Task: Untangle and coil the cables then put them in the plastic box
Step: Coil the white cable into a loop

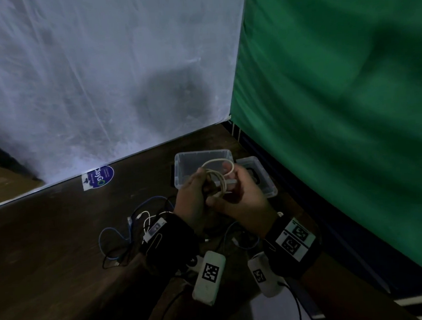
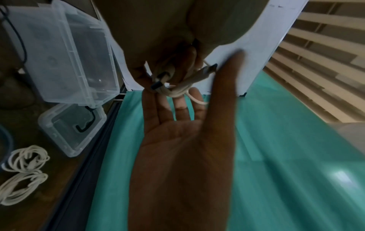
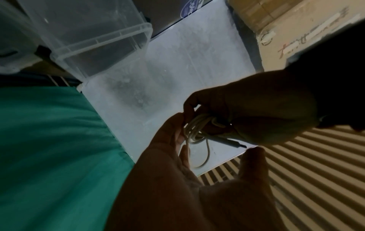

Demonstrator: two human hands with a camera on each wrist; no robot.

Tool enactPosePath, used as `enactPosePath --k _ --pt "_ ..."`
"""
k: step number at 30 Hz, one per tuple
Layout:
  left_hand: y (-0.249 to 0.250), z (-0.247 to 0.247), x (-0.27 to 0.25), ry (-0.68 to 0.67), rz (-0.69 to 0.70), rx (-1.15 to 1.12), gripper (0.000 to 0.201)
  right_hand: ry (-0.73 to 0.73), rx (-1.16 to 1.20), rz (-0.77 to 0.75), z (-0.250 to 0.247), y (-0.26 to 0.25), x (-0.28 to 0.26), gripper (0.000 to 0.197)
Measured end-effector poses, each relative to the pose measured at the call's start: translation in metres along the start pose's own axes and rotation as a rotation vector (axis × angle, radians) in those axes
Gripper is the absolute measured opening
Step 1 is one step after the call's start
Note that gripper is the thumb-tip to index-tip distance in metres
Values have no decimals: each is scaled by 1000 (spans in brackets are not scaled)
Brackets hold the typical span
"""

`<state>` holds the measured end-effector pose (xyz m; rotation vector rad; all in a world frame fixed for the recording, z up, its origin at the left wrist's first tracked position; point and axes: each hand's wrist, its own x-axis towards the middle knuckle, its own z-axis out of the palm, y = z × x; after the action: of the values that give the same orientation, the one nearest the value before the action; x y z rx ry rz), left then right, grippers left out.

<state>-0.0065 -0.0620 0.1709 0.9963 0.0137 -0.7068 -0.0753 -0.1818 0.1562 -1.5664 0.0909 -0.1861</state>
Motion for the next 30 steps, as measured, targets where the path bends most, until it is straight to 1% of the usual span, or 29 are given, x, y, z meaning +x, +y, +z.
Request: enactPosePath --k 1,3,5,6,8,10,11,13,14,16,18,20,21,22,24,26,28,30 --pt "0 2 -2 -6 4 2 40 18 -34 -9 0 -1 -1 68" --pt "0 5 -5 -47 24 13 36 63 -57 -38 1 -3 -1 50" --pt "-4 9 -8 -71 44 41 36 157 -102 -93 2 -8 -1 31" --pt "-6 10 -10 -76 51 64 35 219 -140 -112 1 -9 -1 28" --pt "-10 11 -13 -86 62 100 29 321 -227 -119 -2 -9 2 29" --pt "-13 10 -14 -145 83 171 14 359 -279 -124 -4 -10 3 32" --pt "-14 9 -14 -189 115 233 7 365 -276 -127 -5 -10 4 33" --pt "-18 6 -14 -238 195 381 13 377 -264 -134 -9 -8 6 34" --pt "-19 5 -15 -225 224 432 15 382 -262 -138 -10 -7 7 33" --pt "-20 4 -15 -173 277 498 15 376 -252 -146 -11 -8 8 31" --pt "-22 1 -14 -141 298 527 17 368 -206 -144 -13 -14 7 34" --pt "-21 -1 -12 -113 299 509 16 366 -139 -127 -15 -20 6 49" --pt "-21 -2 -11 -100 291 497 16 342 -97 -102 -17 -22 6 53" --pt "-21 -3 -10 -98 272 483 18 304 -63 -72 -19 -25 6 50" --pt "-20 -5 -10 -114 239 436 26 234 -35 -5 -21 -28 6 33" --pt "-20 -8 -8 -111 215 397 27 201 -14 41 -24 -28 6 20" --pt "-18 -10 -6 -103 207 378 22 146 47 85 -26 -27 6 15" --pt "-16 -12 -4 -124 192 350 18 75 108 148 -27 -25 5 13"
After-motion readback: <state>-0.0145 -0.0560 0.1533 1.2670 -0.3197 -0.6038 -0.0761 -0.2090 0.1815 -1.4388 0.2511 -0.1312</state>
